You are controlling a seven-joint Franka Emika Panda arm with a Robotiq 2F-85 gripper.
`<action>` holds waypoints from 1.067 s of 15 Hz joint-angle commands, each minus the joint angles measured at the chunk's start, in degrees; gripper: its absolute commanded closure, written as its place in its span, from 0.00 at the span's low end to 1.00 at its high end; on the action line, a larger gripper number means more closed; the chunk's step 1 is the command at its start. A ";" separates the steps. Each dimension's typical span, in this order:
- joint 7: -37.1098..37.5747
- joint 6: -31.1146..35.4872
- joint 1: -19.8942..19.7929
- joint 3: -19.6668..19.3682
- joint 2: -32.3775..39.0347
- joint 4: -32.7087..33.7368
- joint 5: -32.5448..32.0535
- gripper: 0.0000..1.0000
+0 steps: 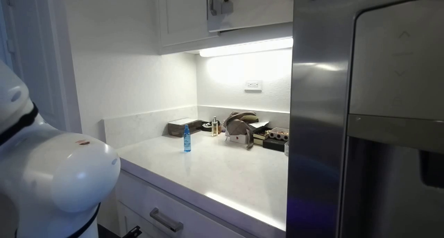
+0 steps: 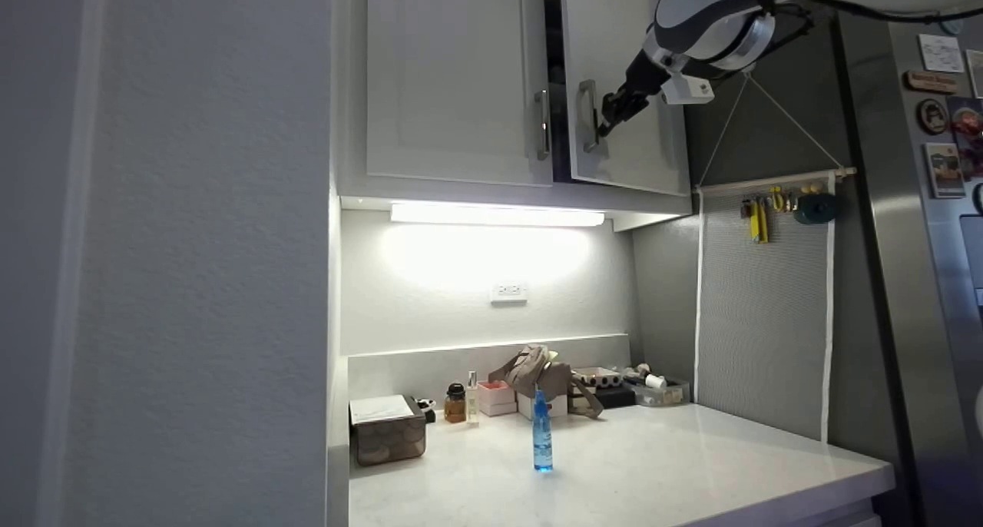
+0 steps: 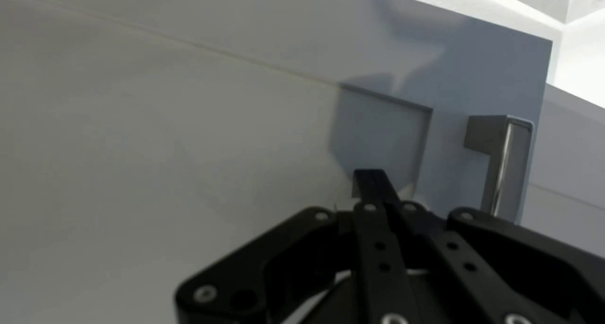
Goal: Close the left and right cabinet doors respectively
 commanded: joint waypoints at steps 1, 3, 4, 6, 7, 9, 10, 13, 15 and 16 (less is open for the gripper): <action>-1.53 3.83 0.33 -0.26 2.47 0.93 0.56 1.00; -1.23 4.99 0.07 -0.19 3.77 1.52 0.38 1.00; -1.01 5.57 -0.12 -0.04 4.17 1.57 0.22 1.00; -0.81 5.97 -0.23 0.04 5.14 2.15 0.21 1.00; -0.67 6.15 -0.38 0.11 5.67 2.46 0.13 1.00; -0.32 6.42 -0.68 0.40 6.29 2.87 -0.10 1.00; -0.17 6.34 -0.84 0.54 6.60 3.22 -0.24 1.00; 0.30 6.34 -1.48 0.94 7.34 3.94 -0.80 1.00; 0.43 7.16 -1.71 1.12 7.65 4.24 -0.92 1.00; 0.50 7.79 -1.86 1.18 7.80 4.39 -1.07 1.00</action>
